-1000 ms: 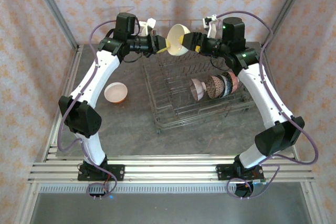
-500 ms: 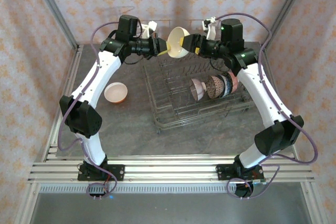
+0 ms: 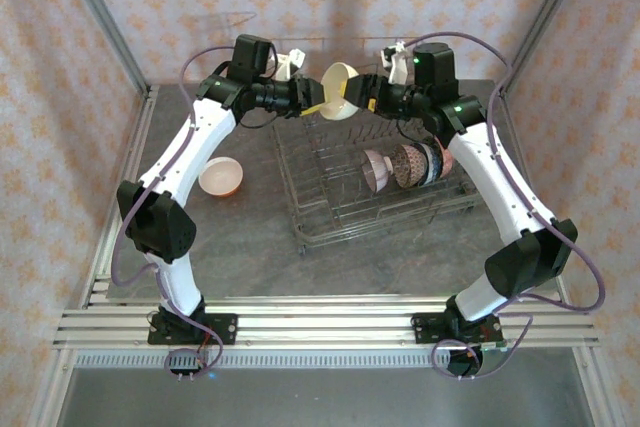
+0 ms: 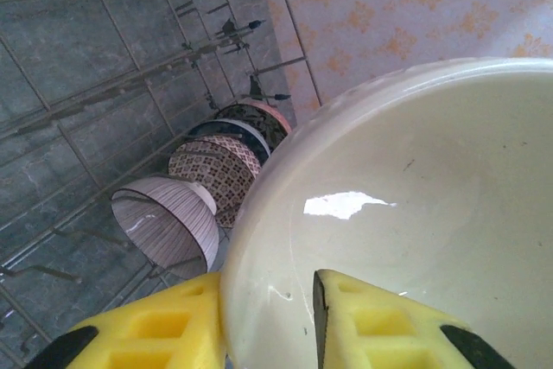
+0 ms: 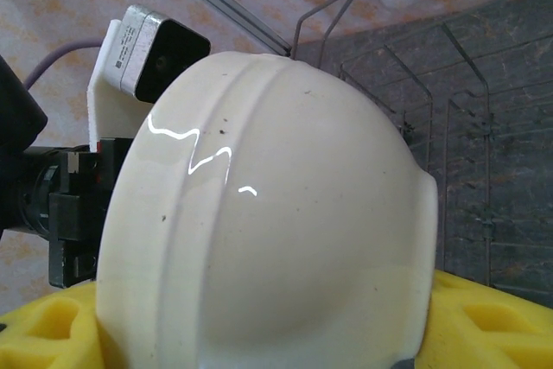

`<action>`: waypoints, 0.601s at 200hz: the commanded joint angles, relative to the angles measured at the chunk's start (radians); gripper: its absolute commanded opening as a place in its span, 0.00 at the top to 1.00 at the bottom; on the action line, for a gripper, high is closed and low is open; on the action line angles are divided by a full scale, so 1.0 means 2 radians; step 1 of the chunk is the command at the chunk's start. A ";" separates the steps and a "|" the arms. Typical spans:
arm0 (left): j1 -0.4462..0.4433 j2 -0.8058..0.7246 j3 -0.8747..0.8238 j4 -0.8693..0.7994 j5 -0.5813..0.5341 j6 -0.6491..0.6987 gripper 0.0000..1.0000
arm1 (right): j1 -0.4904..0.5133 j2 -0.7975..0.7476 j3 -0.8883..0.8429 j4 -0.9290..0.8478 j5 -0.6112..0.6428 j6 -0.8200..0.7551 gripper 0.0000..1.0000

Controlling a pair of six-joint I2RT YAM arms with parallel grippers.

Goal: Load the bowls into the dish rack

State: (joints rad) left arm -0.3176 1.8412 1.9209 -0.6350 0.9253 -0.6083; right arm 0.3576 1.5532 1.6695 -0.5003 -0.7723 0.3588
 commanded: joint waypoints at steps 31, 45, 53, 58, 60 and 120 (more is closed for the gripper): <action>-0.003 -0.009 0.017 -0.021 -0.015 0.028 0.58 | -0.003 -0.002 0.004 -0.071 0.090 -0.035 0.41; -0.003 -0.010 0.020 -0.029 -0.024 0.045 0.57 | -0.002 -0.002 0.004 -0.084 0.102 -0.040 0.41; -0.003 -0.012 0.021 -0.036 -0.030 0.050 0.56 | -0.002 -0.001 0.004 -0.091 0.109 -0.044 0.41; -0.003 -0.014 0.023 -0.041 -0.035 0.052 0.55 | -0.001 0.000 0.004 -0.097 0.114 -0.046 0.41; -0.003 -0.014 0.023 -0.042 -0.037 0.054 0.55 | -0.002 0.000 0.004 -0.099 0.116 -0.047 0.41; 0.003 -0.046 0.015 -0.097 -0.102 0.098 0.54 | 0.033 0.017 0.038 -0.182 0.190 -0.090 0.42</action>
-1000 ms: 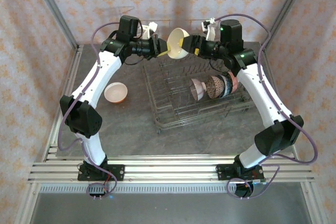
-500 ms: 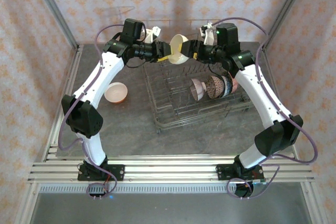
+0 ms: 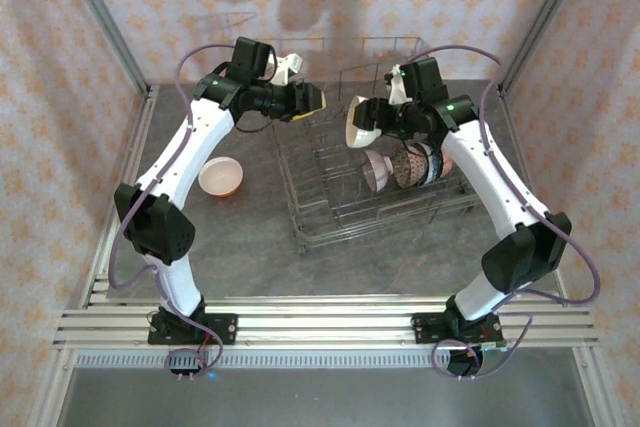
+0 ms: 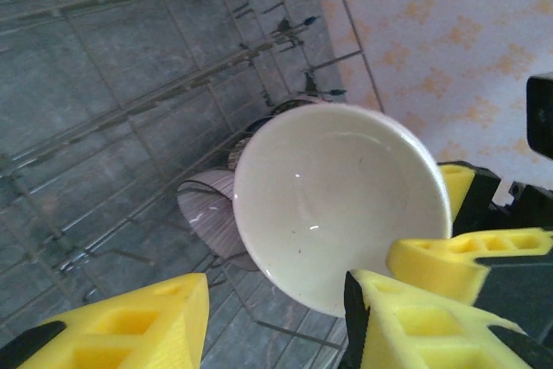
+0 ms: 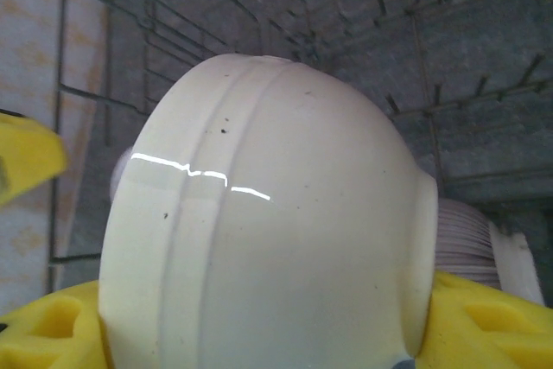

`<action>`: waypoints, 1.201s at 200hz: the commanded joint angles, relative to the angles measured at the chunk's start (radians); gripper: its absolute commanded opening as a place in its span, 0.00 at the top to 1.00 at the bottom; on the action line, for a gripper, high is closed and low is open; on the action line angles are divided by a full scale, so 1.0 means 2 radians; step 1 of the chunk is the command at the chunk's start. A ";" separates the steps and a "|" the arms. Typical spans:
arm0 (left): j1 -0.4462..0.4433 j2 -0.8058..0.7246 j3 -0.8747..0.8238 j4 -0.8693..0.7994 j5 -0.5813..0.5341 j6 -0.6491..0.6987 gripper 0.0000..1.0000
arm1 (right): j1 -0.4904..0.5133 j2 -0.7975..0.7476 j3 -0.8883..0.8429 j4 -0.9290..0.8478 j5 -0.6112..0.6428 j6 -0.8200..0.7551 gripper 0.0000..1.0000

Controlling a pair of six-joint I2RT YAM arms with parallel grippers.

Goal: Load the bowls into the dish rack

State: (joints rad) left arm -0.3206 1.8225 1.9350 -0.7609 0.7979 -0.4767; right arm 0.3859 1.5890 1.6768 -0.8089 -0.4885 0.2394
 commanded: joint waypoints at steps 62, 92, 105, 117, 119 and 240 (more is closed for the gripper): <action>0.035 -0.098 -0.048 -0.039 -0.095 0.031 0.53 | 0.072 -0.001 0.044 -0.088 0.144 -0.055 0.42; 0.046 -0.131 -0.082 -0.039 -0.111 0.035 0.53 | 0.102 0.005 0.051 -0.112 0.195 -0.062 0.42; 0.049 -0.145 -0.098 -0.037 -0.115 0.035 0.53 | 0.106 0.006 0.045 -0.114 0.206 -0.060 0.42; 0.050 -0.155 -0.111 -0.036 -0.118 0.036 0.53 | 0.109 0.007 0.037 -0.110 0.211 -0.060 0.42; 0.050 -0.156 -0.113 -0.036 -0.118 0.036 0.53 | 0.110 0.007 0.036 -0.109 0.212 -0.060 0.42; 0.067 -0.216 -0.180 -0.040 -0.133 0.045 0.53 | 0.136 0.052 0.031 -0.099 0.201 -0.059 0.43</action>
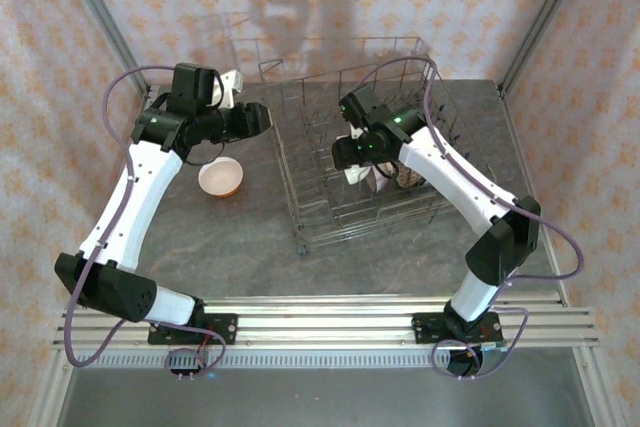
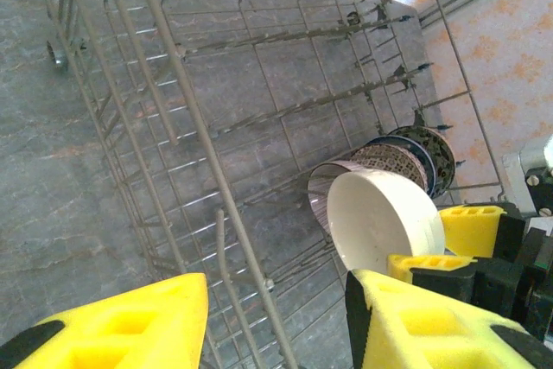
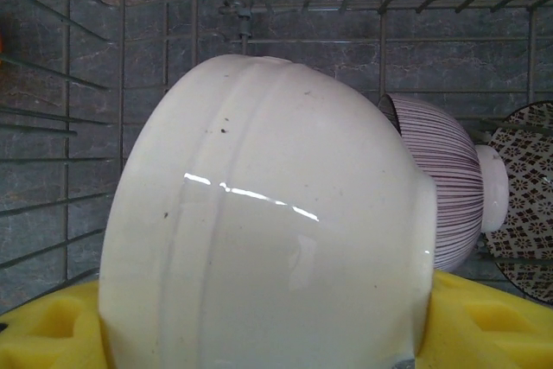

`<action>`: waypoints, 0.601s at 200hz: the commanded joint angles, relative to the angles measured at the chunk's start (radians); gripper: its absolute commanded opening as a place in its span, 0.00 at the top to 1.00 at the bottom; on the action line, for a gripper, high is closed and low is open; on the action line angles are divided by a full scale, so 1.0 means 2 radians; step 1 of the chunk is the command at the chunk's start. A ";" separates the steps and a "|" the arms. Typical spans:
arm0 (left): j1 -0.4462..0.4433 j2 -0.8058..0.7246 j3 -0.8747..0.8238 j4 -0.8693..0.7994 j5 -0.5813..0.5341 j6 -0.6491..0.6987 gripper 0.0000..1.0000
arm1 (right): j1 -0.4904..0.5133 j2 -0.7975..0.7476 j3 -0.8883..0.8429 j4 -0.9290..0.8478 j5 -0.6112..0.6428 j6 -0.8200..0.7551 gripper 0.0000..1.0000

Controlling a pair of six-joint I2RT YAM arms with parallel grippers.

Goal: Load the bowls into the dish rack

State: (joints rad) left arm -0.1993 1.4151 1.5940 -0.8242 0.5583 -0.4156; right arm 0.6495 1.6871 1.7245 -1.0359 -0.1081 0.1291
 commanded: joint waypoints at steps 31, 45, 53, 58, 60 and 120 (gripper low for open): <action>0.008 -0.015 -0.017 -0.006 -0.011 0.015 0.53 | 0.010 0.020 0.013 0.009 0.016 -0.004 0.42; 0.009 -0.016 -0.020 -0.003 -0.010 0.015 0.53 | 0.011 0.027 0.014 0.008 0.018 -0.001 0.42; 0.009 -0.016 -0.023 -0.001 -0.010 0.014 0.53 | 0.013 0.030 0.014 0.008 0.019 0.000 0.42; 0.009 -0.016 -0.025 0.000 -0.010 0.013 0.53 | 0.013 0.032 0.015 0.008 0.019 0.002 0.42; 0.009 -0.016 -0.025 0.001 -0.009 0.013 0.53 | 0.013 0.033 0.014 0.008 0.020 0.002 0.42; 0.010 -0.018 -0.039 0.008 -0.003 0.012 0.53 | 0.024 0.061 0.015 0.002 0.031 0.018 0.42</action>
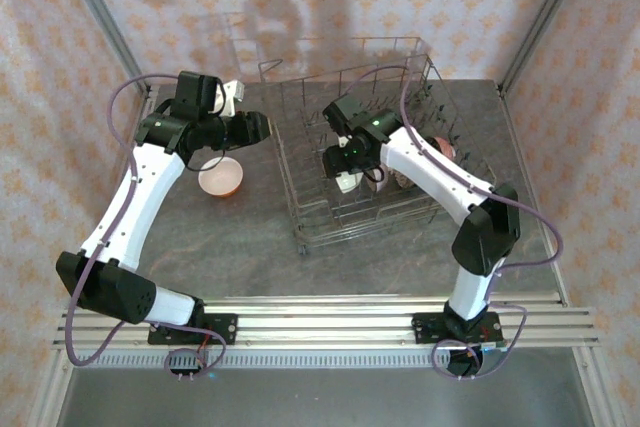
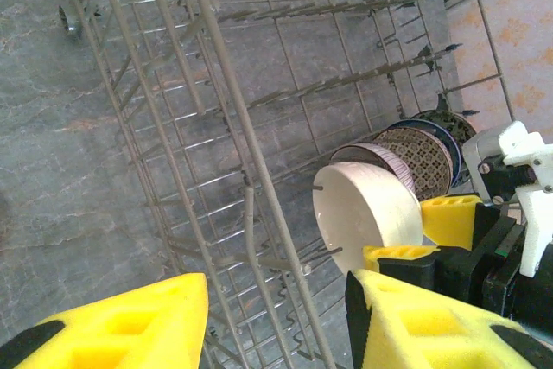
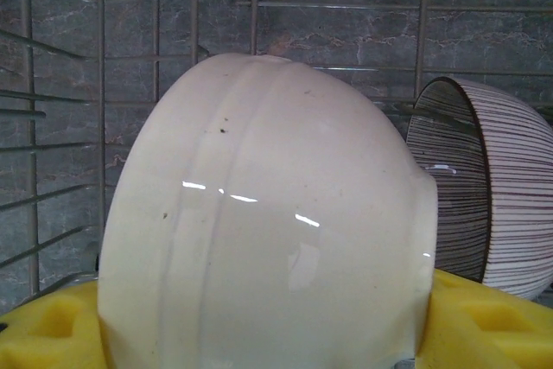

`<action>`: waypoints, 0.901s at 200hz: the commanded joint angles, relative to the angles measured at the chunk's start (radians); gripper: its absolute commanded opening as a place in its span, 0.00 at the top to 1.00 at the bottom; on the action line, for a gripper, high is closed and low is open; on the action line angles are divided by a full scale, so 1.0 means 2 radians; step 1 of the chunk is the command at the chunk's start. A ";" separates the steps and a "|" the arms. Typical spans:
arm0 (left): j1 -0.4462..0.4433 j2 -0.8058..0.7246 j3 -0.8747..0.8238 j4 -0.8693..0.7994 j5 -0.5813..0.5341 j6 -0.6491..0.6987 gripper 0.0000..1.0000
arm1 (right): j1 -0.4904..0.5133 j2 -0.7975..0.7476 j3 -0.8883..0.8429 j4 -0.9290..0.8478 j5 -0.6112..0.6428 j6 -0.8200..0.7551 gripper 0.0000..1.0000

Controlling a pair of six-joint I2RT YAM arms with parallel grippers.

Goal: Load the bowls into the dish rack

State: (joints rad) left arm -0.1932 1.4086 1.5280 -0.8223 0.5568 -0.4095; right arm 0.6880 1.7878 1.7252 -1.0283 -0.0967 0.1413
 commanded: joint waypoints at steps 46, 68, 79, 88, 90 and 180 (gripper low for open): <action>0.007 -0.017 -0.015 0.011 0.002 0.008 0.53 | 0.006 0.014 -0.006 0.003 0.026 0.021 0.42; 0.007 -0.017 -0.015 0.013 0.004 0.007 0.53 | 0.007 0.019 -0.012 0.005 0.017 0.022 0.42; 0.007 -0.017 -0.015 0.014 0.005 0.005 0.53 | 0.007 0.023 -0.012 0.006 0.010 0.023 0.42; 0.006 -0.018 -0.015 0.014 0.005 0.005 0.53 | 0.009 0.026 -0.012 0.006 0.006 0.023 0.42; 0.007 -0.018 -0.015 0.014 0.005 0.005 0.53 | 0.009 0.027 -0.012 0.006 0.005 0.023 0.42; 0.007 -0.020 -0.015 0.015 0.009 0.003 0.53 | 0.024 0.054 -0.004 -0.007 0.032 0.030 0.42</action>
State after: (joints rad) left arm -0.1867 1.4063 1.5032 -0.8185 0.5648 -0.4099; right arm 0.7303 1.8988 1.7222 -1.0176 -0.0288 0.1654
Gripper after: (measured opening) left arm 0.468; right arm 0.658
